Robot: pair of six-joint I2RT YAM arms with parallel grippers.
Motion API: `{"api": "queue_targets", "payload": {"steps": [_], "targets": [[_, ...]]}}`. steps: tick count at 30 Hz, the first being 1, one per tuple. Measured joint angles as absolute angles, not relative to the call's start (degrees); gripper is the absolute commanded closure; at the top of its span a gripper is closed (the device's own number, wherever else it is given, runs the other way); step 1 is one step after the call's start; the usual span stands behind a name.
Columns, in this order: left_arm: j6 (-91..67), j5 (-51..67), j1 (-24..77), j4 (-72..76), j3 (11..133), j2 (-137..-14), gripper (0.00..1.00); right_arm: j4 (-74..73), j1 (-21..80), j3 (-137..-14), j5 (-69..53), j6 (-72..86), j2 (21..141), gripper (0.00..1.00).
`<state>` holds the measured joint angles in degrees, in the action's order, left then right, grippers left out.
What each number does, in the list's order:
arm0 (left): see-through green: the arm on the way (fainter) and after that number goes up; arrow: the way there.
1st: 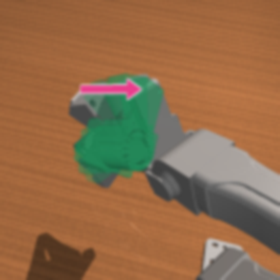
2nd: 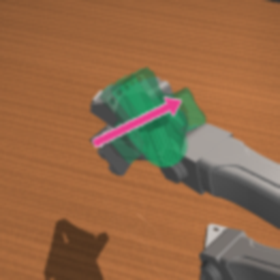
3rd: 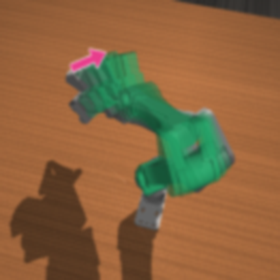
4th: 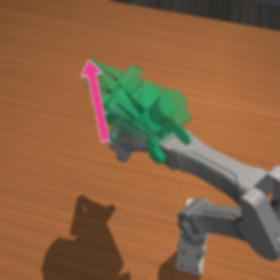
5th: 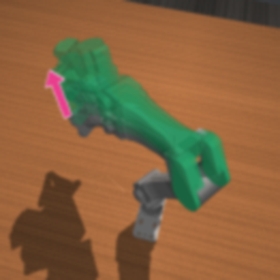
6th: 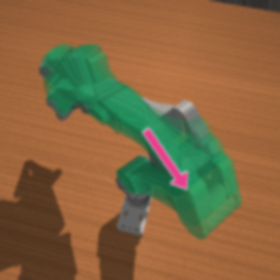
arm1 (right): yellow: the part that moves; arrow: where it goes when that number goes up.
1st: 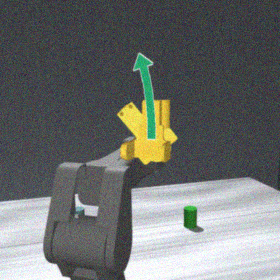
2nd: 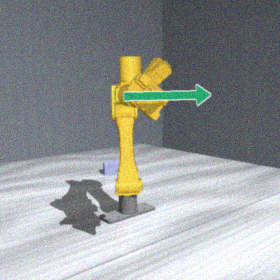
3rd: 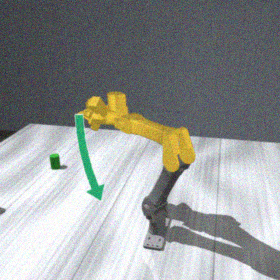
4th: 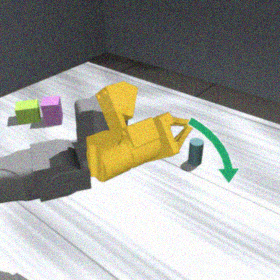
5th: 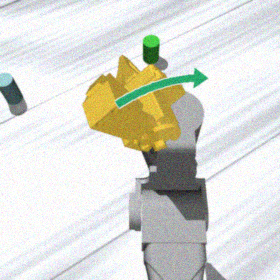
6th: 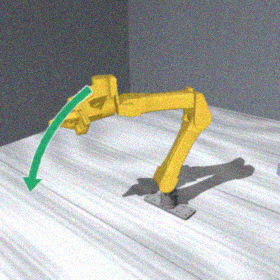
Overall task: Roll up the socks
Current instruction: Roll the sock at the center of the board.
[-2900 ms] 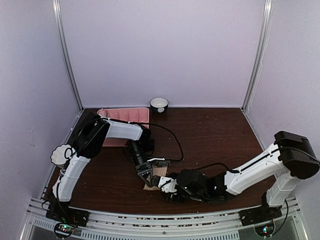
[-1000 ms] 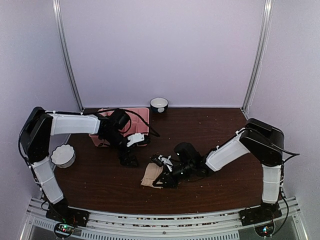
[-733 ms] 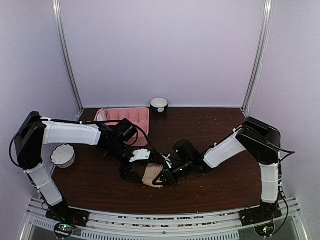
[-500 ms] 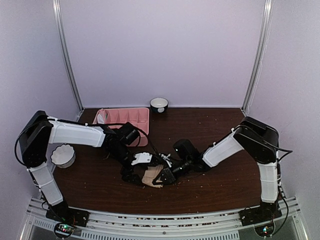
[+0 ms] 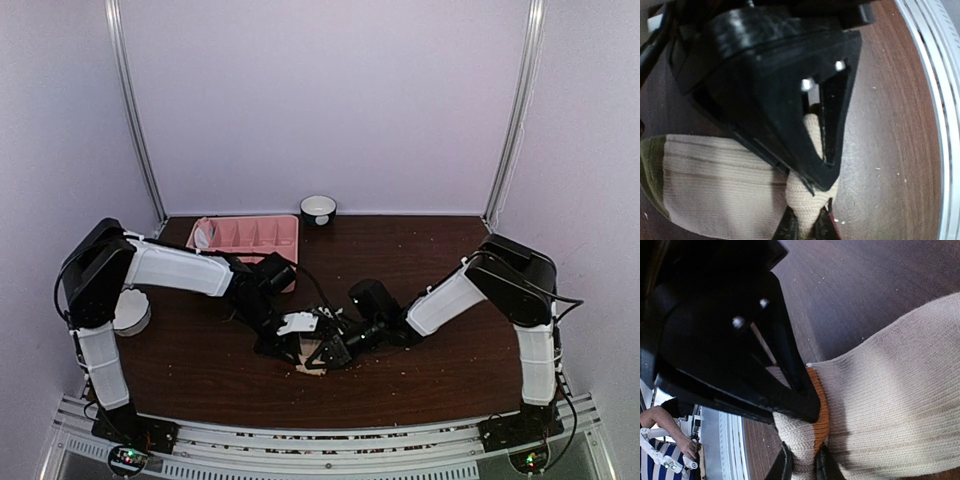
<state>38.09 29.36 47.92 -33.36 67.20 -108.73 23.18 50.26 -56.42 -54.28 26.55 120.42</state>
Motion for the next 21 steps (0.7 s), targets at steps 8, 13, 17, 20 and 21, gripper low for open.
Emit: {"api": "queue_targets", "payload": {"steps": [8, 13, 17, 20, 21], "targets": [[35.7, 34.9, 44.5, -38.3, 74.3, -115.5, 1.00, 35.6, 50.2, -47.7, -49.8, 30.0, 117.4, 0.58], [35.4, 39.6, 43.7, -43.0, 79.4, -120.2, 1.00, 43.4, 49.5, -41.3, -45.9, 33.4, 114.8, 0.58], [33.9, 42.3, 42.7, -46.2, 82.2, -122.9, 1.00, 47.0, 49.7, -37.1, -41.8, 32.8, 112.6, 0.58], [32.9, 42.9, 42.6, -49.1, 84.7, -124.7, 1.00, 47.7, 49.9, -33.1, -37.4, 31.4, 109.6, 0.59], [32.6, 42.9, 42.6, -50.3, 85.7, -125.3, 1.00, 48.0, 50.0, -31.7, -36.0, 31.2, 108.5, 0.58]]}}
